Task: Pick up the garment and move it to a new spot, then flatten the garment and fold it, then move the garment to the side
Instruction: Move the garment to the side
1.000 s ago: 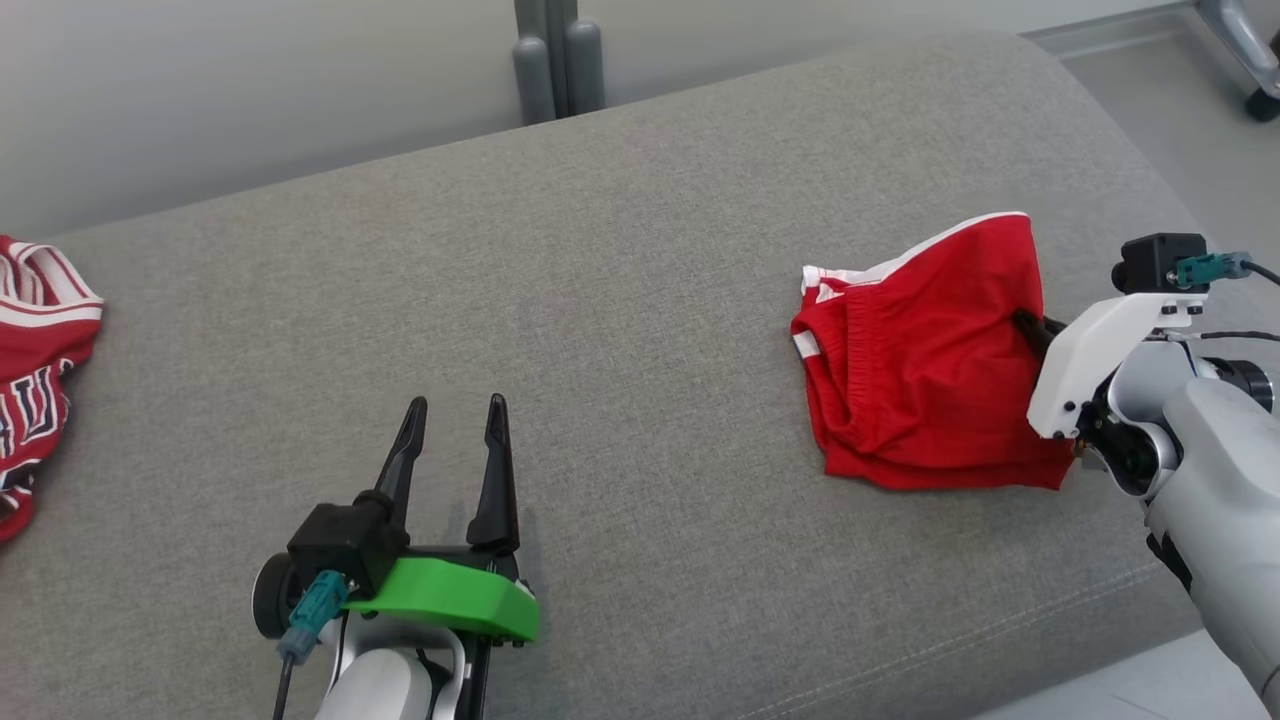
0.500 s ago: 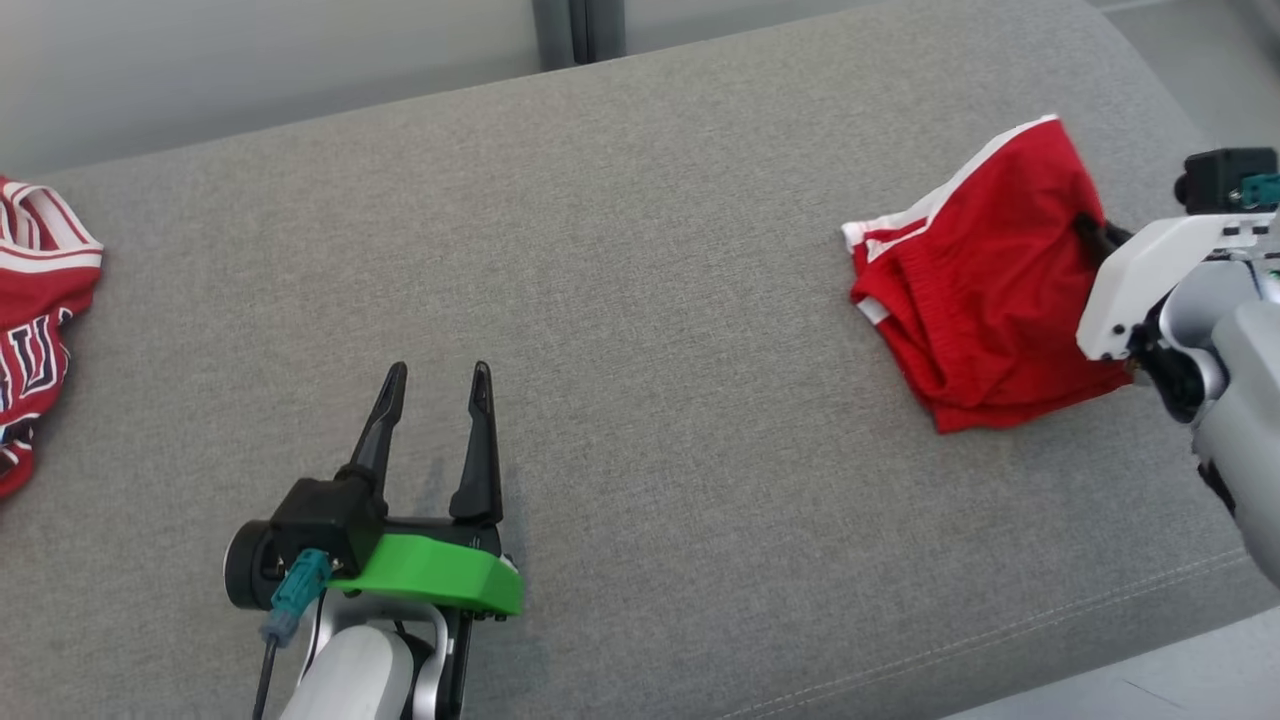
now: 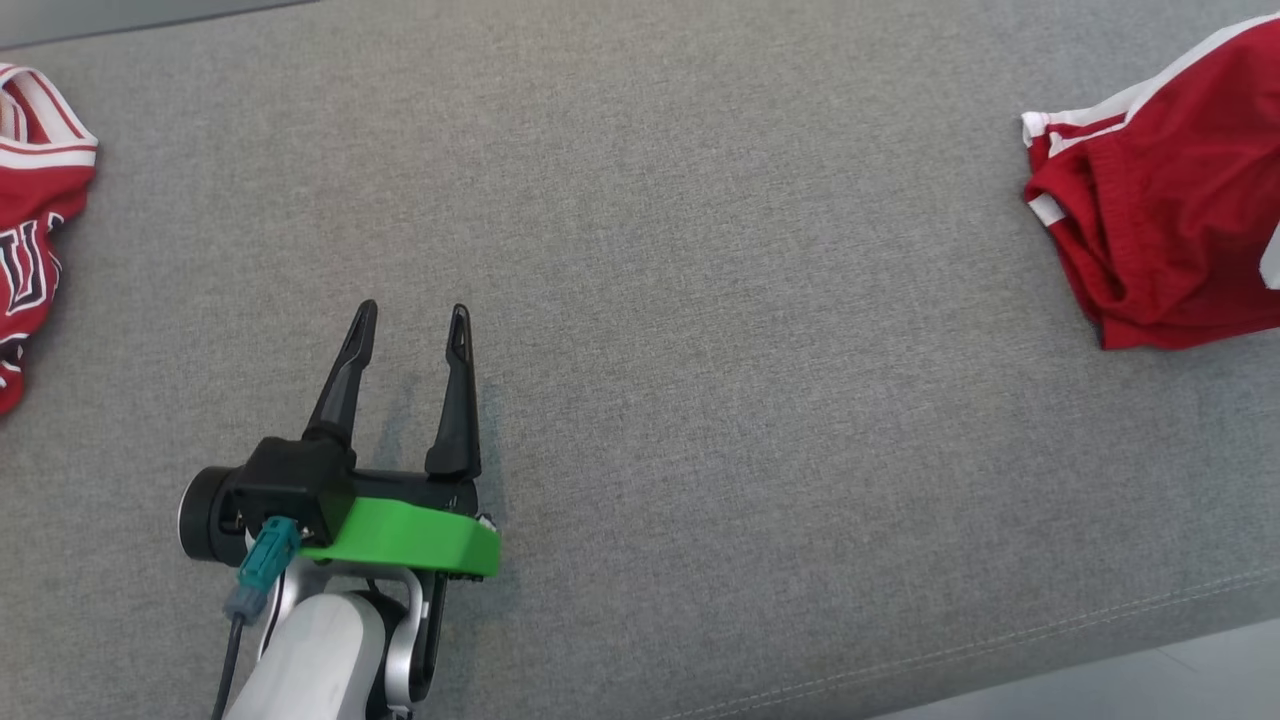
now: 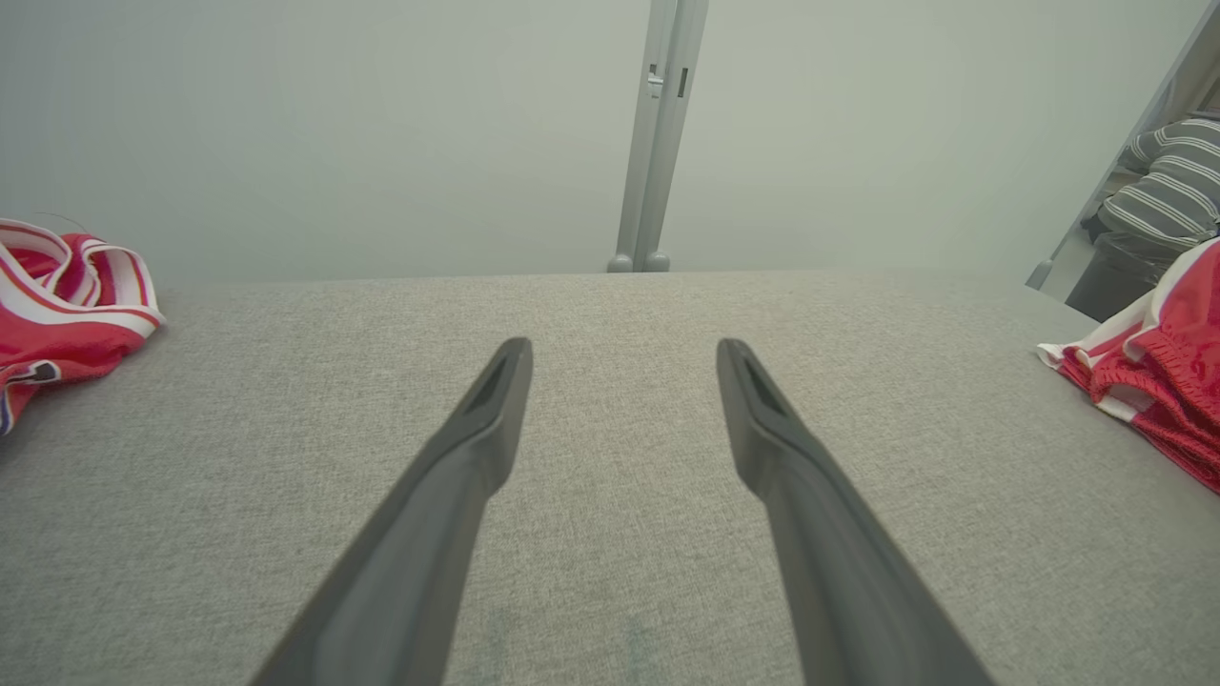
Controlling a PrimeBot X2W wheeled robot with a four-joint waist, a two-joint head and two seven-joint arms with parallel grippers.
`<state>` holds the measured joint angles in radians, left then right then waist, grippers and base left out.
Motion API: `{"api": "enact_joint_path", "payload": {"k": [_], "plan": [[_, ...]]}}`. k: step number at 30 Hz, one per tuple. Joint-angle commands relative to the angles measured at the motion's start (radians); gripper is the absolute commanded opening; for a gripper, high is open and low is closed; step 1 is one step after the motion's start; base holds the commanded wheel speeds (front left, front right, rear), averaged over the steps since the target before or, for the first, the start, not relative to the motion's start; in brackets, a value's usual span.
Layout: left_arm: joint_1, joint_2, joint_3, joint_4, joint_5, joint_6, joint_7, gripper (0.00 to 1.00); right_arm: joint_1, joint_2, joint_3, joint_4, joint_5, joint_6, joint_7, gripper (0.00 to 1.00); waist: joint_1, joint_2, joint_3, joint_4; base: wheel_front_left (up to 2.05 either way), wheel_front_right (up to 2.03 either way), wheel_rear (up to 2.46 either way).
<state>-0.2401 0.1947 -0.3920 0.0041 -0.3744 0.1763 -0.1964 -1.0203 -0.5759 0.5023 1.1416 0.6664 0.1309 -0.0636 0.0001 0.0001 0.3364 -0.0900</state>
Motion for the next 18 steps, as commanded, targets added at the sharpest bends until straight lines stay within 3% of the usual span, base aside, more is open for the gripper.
{"api": "enact_joint_path", "payload": {"k": [1, 2, 3, 4, 5, 18], "plan": [[-0.020, 0.005, -0.002, -0.010, 0.010, 0.007, 0.003, 1.00, -0.020, -0.013, -0.001, 0.015, -0.012, 0.000, -0.024, 0.00, -0.0001, -0.0001, 0.038, 0.020, 0.00, 0.00, 0.00], [-0.021, 0.006, -0.003, -0.014, 0.011, 0.008, 0.006, 1.00, -0.024, -0.013, 0.001, 0.027, -0.021, 0.000, -0.039, 0.00, -0.0001, -0.0001, 0.043, 0.020, 0.00, 0.00, 0.00], [-0.021, 0.008, -0.004, -0.017, 0.013, 0.010, 0.007, 1.00, -0.030, -0.010, 0.003, 0.038, -0.029, 0.000, -0.058, 0.18, -0.0001, -0.0001, 0.045, 0.020, 0.00, 0.00, 0.00], [-0.021, 0.009, -0.006, -0.019, 0.014, 0.011, 0.010, 1.00, -0.036, -0.006, 0.000, 0.051, -0.034, 0.000, -0.074, 0.46, -0.0001, -0.0001, 0.048, 0.020, 0.00, 0.00, 0.00], [-0.021, 0.009, -0.008, -0.020, 0.015, 0.013, 0.011, 1.00, -0.038, -0.004, 0.002, 0.061, -0.044, 0.000, -0.090, 1.00, -0.0001, -0.0001, 0.050, 0.020, 0.00, 0.00, 0.00], [-0.021, 0.017, -0.015, -0.025, 0.014, 0.020, 0.016, 1.00, -0.027, 0.022, -0.018, 0.134, -0.064, 0.000, -0.150, 1.00, -0.0001, -0.0001, 0.042, 0.014, 0.00, 0.00, 0.00]]}}
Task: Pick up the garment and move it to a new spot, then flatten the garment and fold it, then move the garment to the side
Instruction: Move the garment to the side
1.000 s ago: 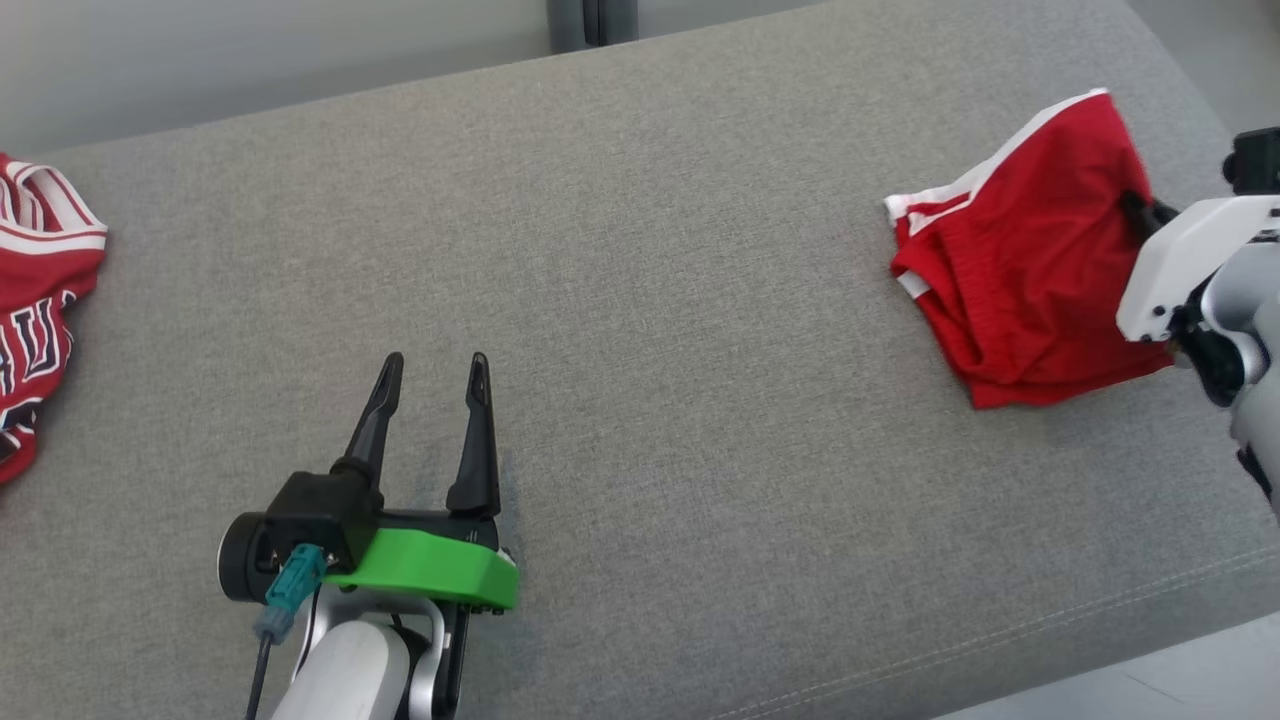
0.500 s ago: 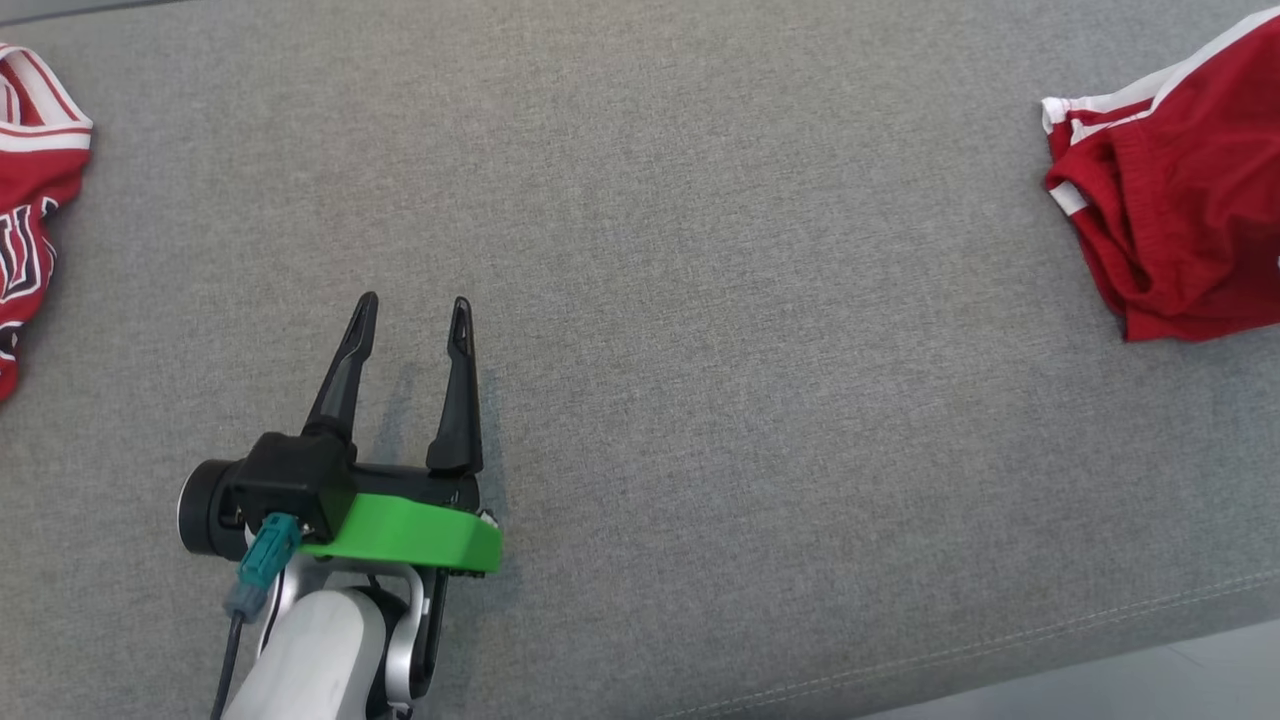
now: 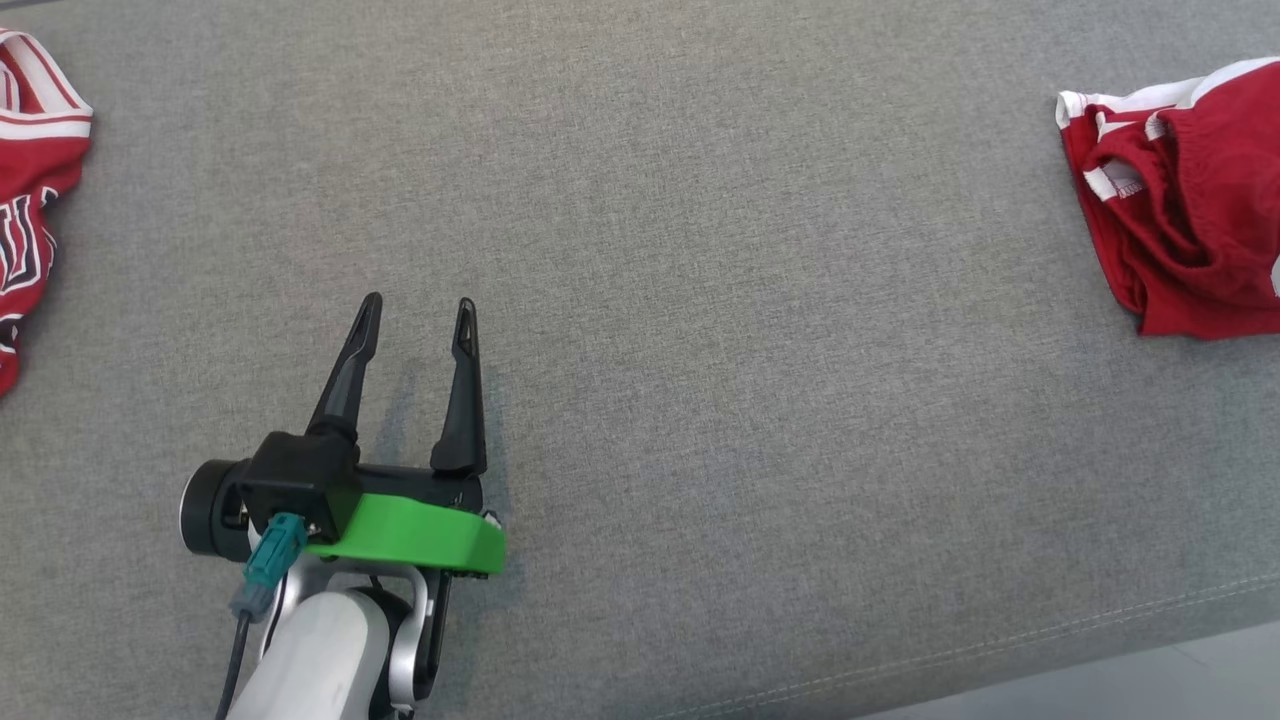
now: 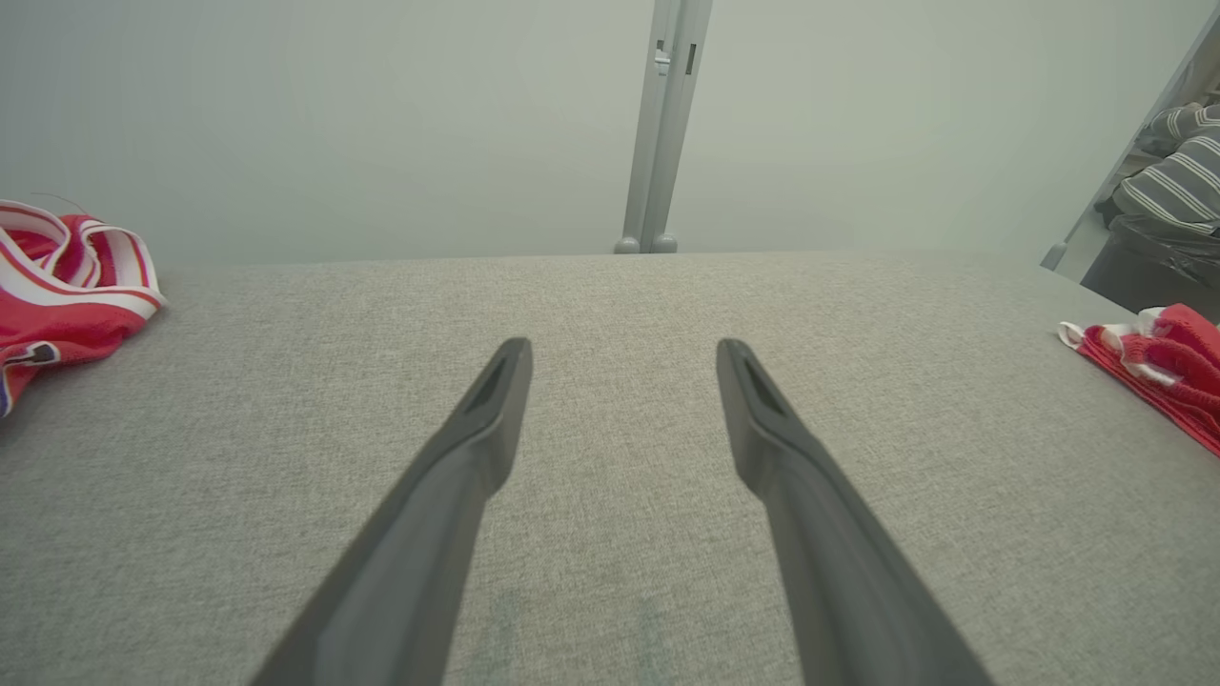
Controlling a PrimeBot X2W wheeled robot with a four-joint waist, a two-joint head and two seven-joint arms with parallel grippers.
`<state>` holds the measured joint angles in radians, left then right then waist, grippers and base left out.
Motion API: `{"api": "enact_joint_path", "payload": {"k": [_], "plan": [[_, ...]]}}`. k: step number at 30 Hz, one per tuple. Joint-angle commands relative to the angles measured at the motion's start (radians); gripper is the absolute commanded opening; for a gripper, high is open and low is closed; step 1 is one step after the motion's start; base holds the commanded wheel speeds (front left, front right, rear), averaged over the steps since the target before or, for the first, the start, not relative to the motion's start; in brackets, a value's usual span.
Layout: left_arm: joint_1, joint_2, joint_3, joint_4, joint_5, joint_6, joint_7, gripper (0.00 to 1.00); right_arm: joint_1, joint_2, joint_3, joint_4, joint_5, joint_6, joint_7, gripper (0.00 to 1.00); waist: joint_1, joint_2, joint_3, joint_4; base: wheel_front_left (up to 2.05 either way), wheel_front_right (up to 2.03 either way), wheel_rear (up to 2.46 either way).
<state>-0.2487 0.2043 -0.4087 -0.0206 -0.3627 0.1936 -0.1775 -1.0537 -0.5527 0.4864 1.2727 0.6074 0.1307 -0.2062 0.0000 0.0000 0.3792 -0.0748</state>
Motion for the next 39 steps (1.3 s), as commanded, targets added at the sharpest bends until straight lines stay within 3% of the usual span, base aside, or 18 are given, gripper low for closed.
{"api": "enact_joint_path", "payload": {"k": [1, 15, 24, 30, 39], "plan": [[-0.011, 0.007, 0.002, 0.002, 0.000, 0.004, -0.004, 1.00, 0.006, 0.003, -0.001, 0.003, -0.007, 0.000, -0.011, 1.00, 0.0000, 0.0000, -0.005, -0.001, 0.00, 0.00, 0.00], [-0.008, -0.015, 0.019, 0.082, -0.051, -0.012, -0.037, 1.00, 0.039, 0.013, 0.035, -0.155, 0.015, 0.000, -0.057, 1.00, 0.0000, 0.0000, -0.156, 0.013, 0.00, 0.00, 0.00], [0.029, -0.031, 0.068, 0.197, -0.091, -0.013, -0.073, 1.00, 0.191, 0.038, -0.084, -0.384, -0.034, 0.000, -0.060, 1.00, 0.0000, 0.0000, -0.283, 0.044, 0.00, 0.00, 0.00], [0.083, -0.039, 0.107, 0.258, -0.112, -0.018, -0.084, 1.00, 0.359, 0.127, -0.187, -0.521, -0.123, 0.000, -0.060, 1.00, 0.0000, 0.0000, -0.347, 0.065, 0.00, 0.00, 0.00], [0.178, -0.044, 0.146, 0.270, -0.099, -0.022, -0.088, 1.00, 0.644, 0.317, -0.385, -0.767, -0.315, 0.000, -0.060, 1.00, 0.0000, 0.0000, -0.400, 0.097, 0.00, 0.00, 0.00]]}}
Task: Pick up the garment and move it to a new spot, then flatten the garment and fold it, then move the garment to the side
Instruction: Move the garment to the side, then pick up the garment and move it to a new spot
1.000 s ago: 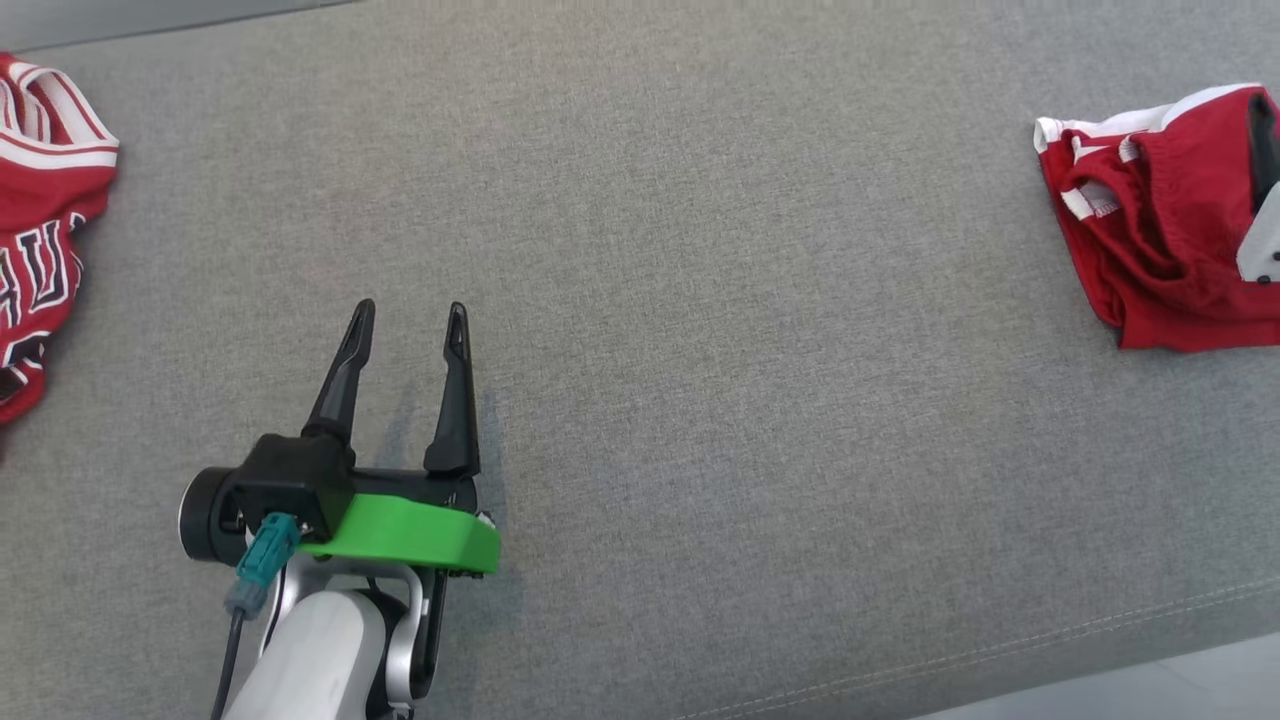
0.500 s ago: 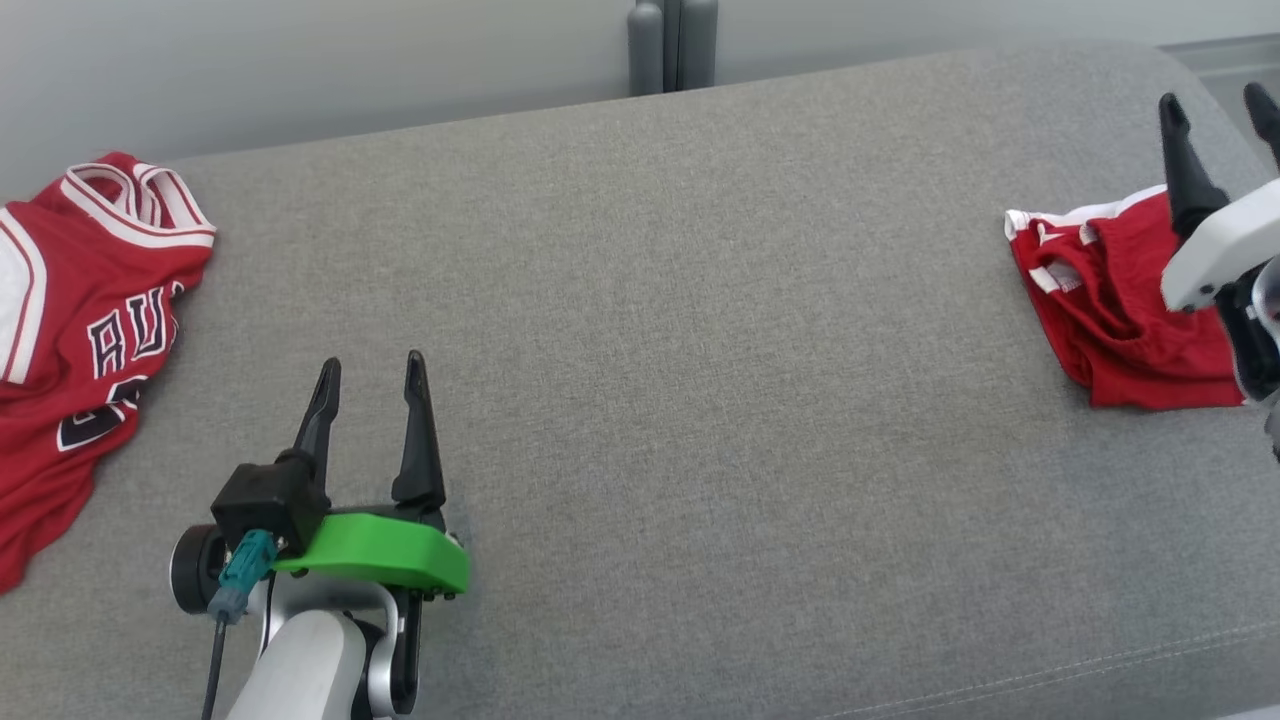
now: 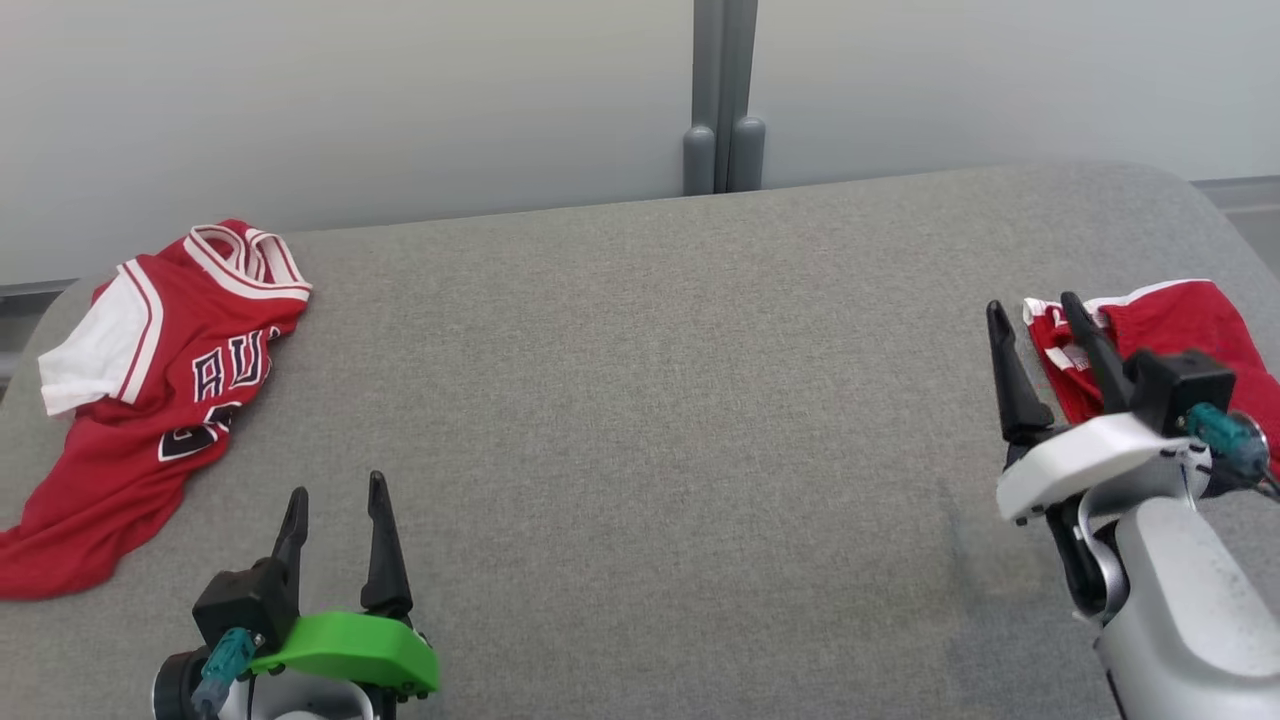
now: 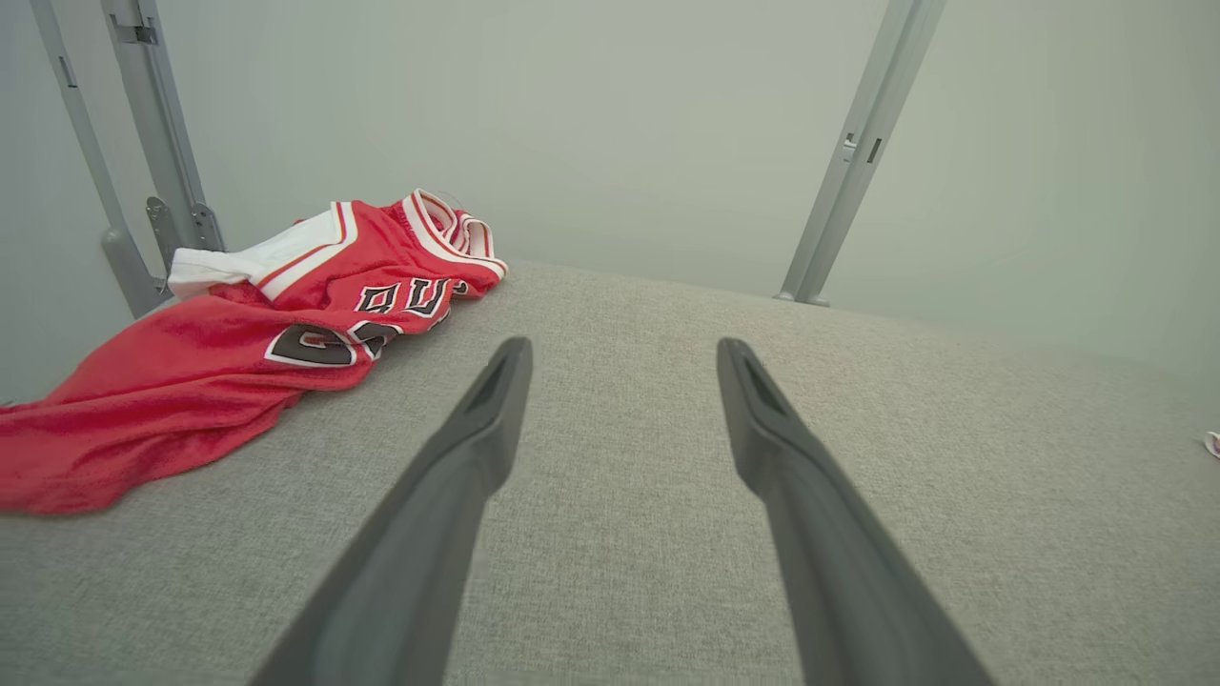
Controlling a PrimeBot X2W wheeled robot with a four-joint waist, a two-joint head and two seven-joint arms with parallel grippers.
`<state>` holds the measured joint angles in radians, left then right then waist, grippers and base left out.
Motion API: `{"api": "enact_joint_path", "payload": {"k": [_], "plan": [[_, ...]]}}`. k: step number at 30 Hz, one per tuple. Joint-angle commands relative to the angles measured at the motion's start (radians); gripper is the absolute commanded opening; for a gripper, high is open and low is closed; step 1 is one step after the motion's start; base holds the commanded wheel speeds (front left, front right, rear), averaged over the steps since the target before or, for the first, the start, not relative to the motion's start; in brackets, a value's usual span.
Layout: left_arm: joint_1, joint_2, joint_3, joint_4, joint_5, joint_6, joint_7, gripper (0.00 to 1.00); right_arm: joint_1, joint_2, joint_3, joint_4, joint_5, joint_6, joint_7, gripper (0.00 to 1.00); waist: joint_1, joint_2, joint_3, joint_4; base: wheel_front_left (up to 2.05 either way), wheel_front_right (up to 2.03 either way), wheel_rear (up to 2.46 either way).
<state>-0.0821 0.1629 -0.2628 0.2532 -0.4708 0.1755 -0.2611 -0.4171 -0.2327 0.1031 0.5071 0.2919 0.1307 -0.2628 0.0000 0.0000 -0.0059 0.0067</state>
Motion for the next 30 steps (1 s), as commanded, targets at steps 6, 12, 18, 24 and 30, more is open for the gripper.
{"api": "enact_joint_path", "payload": {"k": [6, 12, 18, 24, 30], "plan": [[0.049, -0.012, 0.016, -0.024, 0.027, -0.017, -0.004, 1.00, 0.160, 0.116, -0.084, -0.154, -0.100, 0.000, 0.013, 1.00, 0.0000, 0.0000, -0.023, 0.031, 0.00, 0.00, 0.00], [0.068, -0.021, 0.017, -0.036, 0.046, -0.035, -0.004, 1.00, 0.289, 0.173, -0.111, -0.284, -0.152, 0.000, 0.035, 1.00, 0.0000, 0.0000, -0.029, 0.043, 0.00, 0.00, 0.00], [0.069, -0.027, 0.012, -0.035, 0.055, -0.051, -0.004, 1.00, 0.379, 0.181, -0.108, -0.373, -0.136, 0.000, 0.057, 1.00, 0.0000, 0.0000, -0.035, 0.046, 0.00, 0.00, 0.00], [0.063, -0.030, 0.009, -0.028, 0.054, -0.054, -0.004, 1.00, 0.405, 0.181, -0.100, -0.393, -0.126, 0.000, 0.057, 1.00, 0.0000, 0.0000, -0.038, 0.041, 0.00, 0.00, 0.00], [0.055, -0.031, 0.006, -0.017, 0.052, -0.061, -0.004, 1.00, 0.409, 0.181, -0.097, -0.396, -0.126, 0.000, 0.055, 1.00, 0.0000, 0.0000, -0.039, 0.040, 0.00, 0.00, 0.00]]}}
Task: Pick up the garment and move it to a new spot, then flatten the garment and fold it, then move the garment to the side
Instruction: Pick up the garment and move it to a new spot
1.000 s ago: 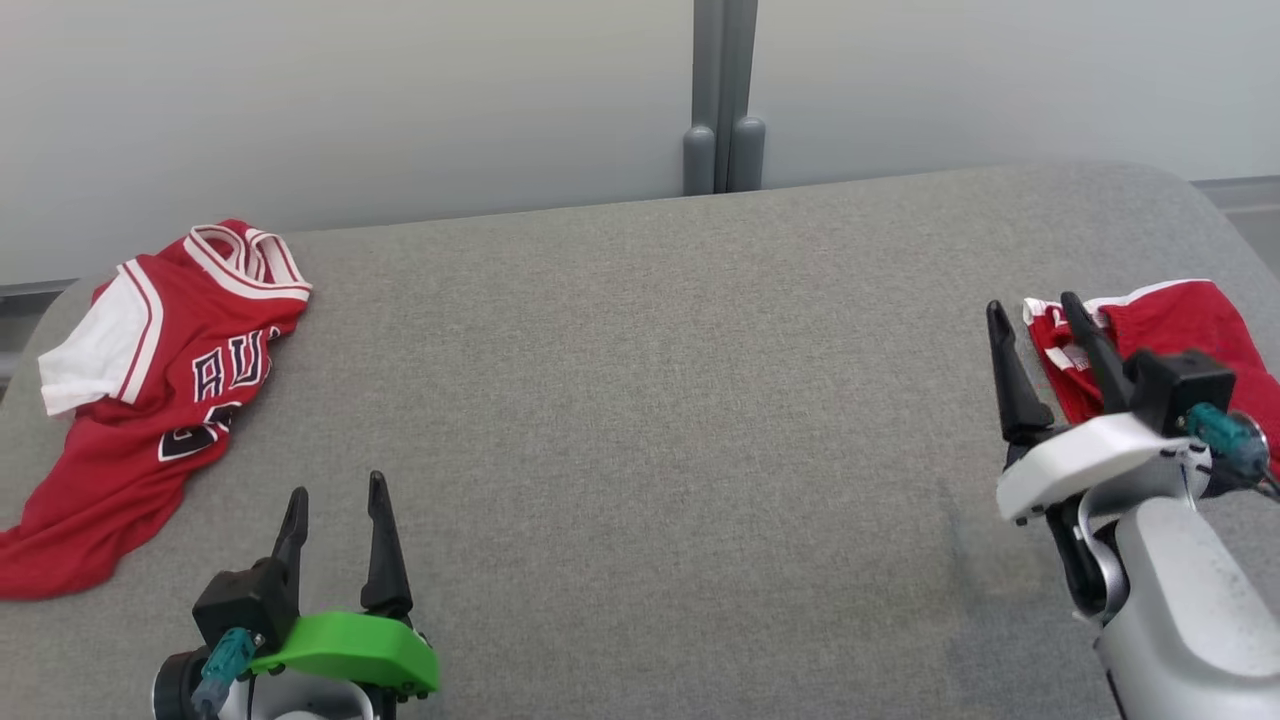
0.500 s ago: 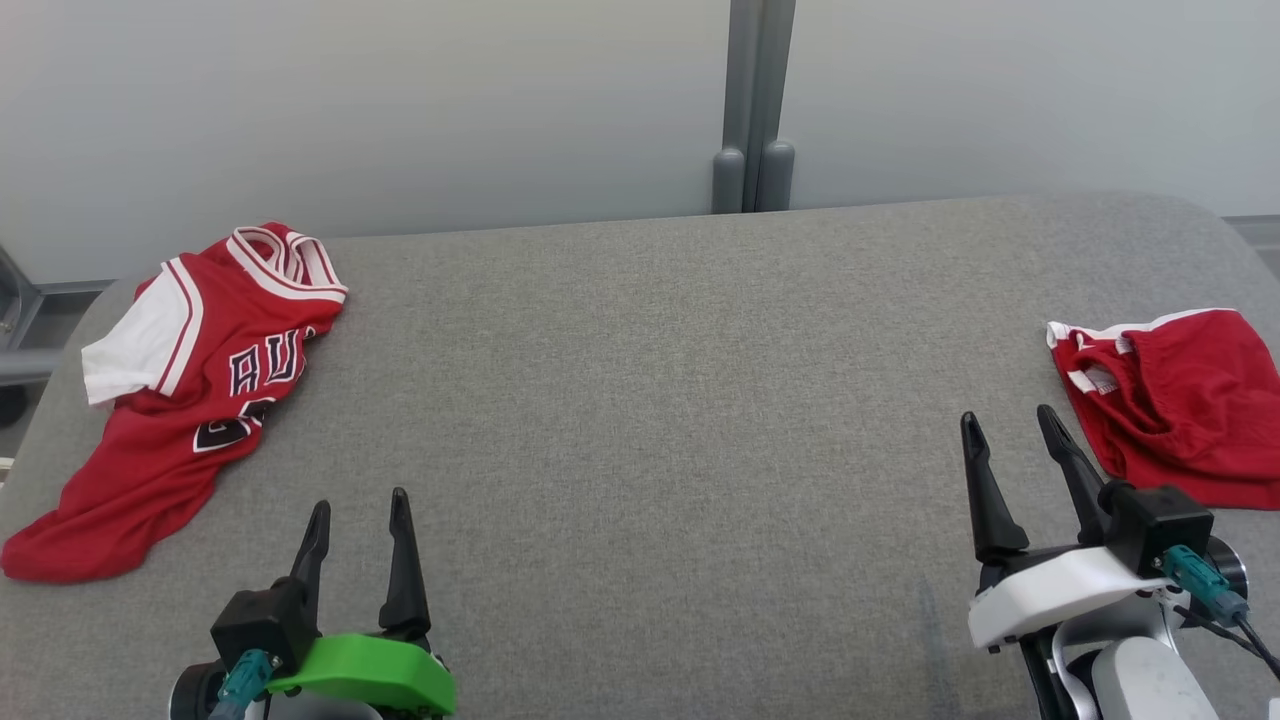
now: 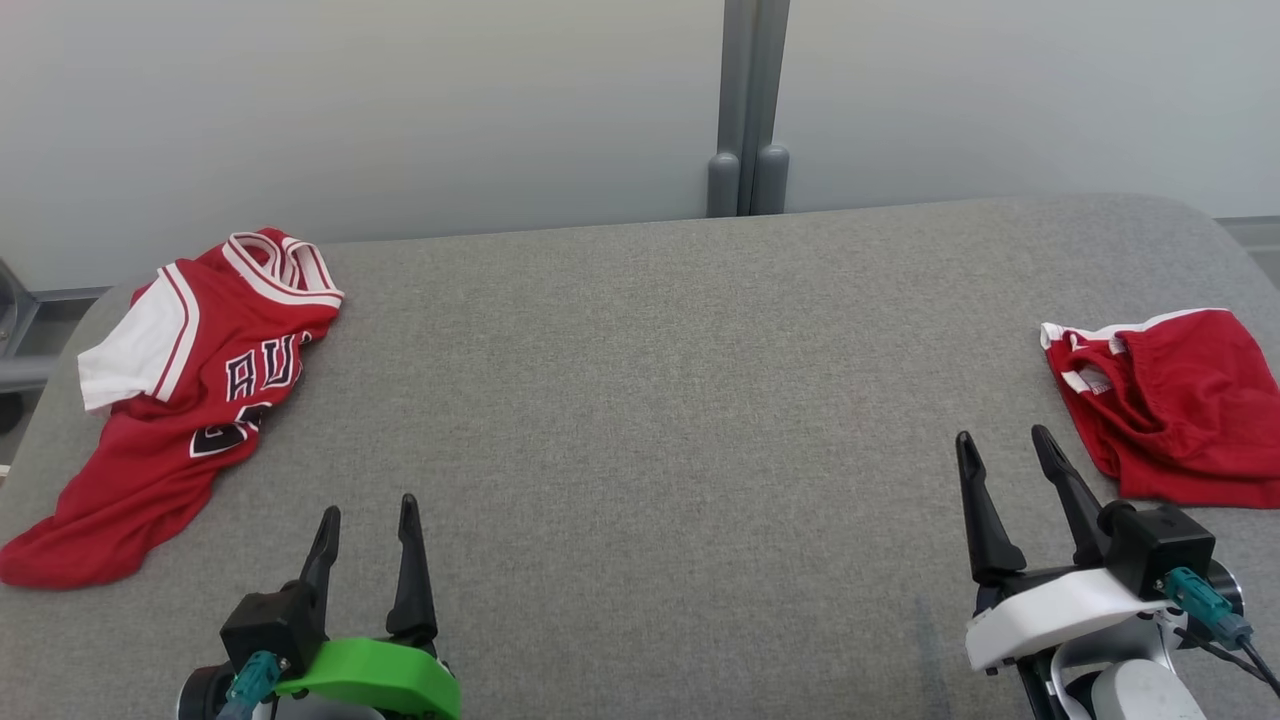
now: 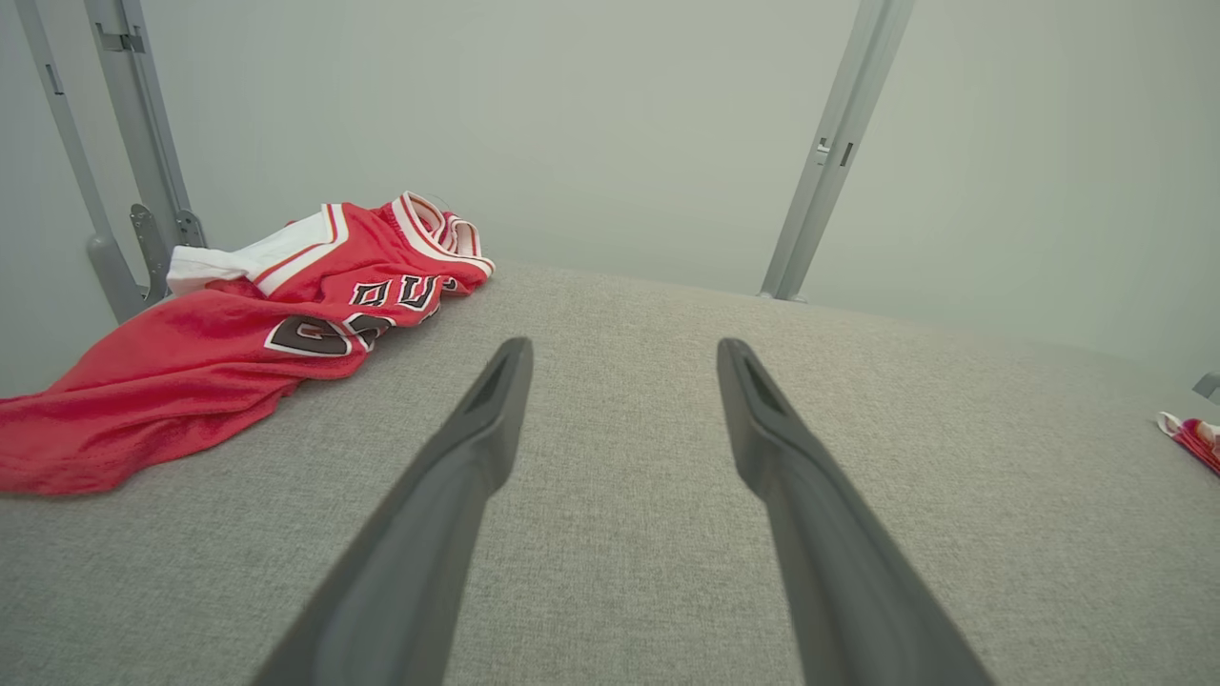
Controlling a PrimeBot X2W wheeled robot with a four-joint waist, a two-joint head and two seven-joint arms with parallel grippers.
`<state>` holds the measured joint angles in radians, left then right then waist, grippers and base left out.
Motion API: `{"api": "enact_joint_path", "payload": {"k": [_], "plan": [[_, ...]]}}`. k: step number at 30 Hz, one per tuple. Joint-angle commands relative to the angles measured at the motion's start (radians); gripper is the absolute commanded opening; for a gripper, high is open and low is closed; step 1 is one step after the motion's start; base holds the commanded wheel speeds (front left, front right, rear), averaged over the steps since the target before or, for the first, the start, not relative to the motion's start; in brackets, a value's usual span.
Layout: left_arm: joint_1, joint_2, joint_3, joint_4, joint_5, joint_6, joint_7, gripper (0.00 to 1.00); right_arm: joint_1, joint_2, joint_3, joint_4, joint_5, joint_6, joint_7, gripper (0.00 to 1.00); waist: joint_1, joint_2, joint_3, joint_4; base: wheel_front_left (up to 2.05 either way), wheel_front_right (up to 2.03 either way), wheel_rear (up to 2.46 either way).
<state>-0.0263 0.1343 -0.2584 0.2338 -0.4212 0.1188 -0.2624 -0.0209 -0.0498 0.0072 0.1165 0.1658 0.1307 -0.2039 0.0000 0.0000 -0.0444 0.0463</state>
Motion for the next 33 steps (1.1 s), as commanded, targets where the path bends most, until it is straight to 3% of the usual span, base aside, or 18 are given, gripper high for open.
{"api": "enact_joint_path", "payload": {"k": [1, 12, 16, 26, 33], "plan": [[-0.002, -0.003, 0.000, 0.004, 0.002, -0.004, -0.003, 1.00, 0.014, -0.002, -0.002, -0.006, -0.003, 0.000, -0.004, 1.00, 0.0000, 0.0000, -0.001, 0.001, 0.00, 0.00, 0.00], [-0.014, 0.000, -0.007, 0.005, 0.013, -0.006, -0.003, 1.00, 0.024, -0.002, -0.008, -0.010, -0.006, 0.000, -0.006, 1.00, 0.0000, 0.0000, -0.009, 0.059, 0.00, 0.00, 0.00], [-0.023, 0.005, -0.010, 0.006, 0.014, -0.007, -0.002, 1.00, 0.026, -0.002, -0.005, -0.009, 0.004, 0.000, -0.009, 1.00, 0.0000, 0.0000, -0.011, 0.138, 0.00, 0.00, 0.00], [-0.029, 0.031, -0.003, -0.006, 0.017, 0.001, 0.003, 1.00, 0.006, -0.002, 0.007, 0.007, 0.028, 0.000, -0.029, 1.00, 0.0000, 0.0000, -0.004, 0.419, 0.00, 0.00, 0.00], [0.021, 0.037, 0.060, -0.060, -0.001, 0.039, -0.003, 1.00, -0.072, -0.003, 0.090, 0.037, 0.022, 0.000, -0.025, 1.00, 0.0000, 0.0000, 0.043, 0.463, 0.00, 0.00, 0.00]]}}
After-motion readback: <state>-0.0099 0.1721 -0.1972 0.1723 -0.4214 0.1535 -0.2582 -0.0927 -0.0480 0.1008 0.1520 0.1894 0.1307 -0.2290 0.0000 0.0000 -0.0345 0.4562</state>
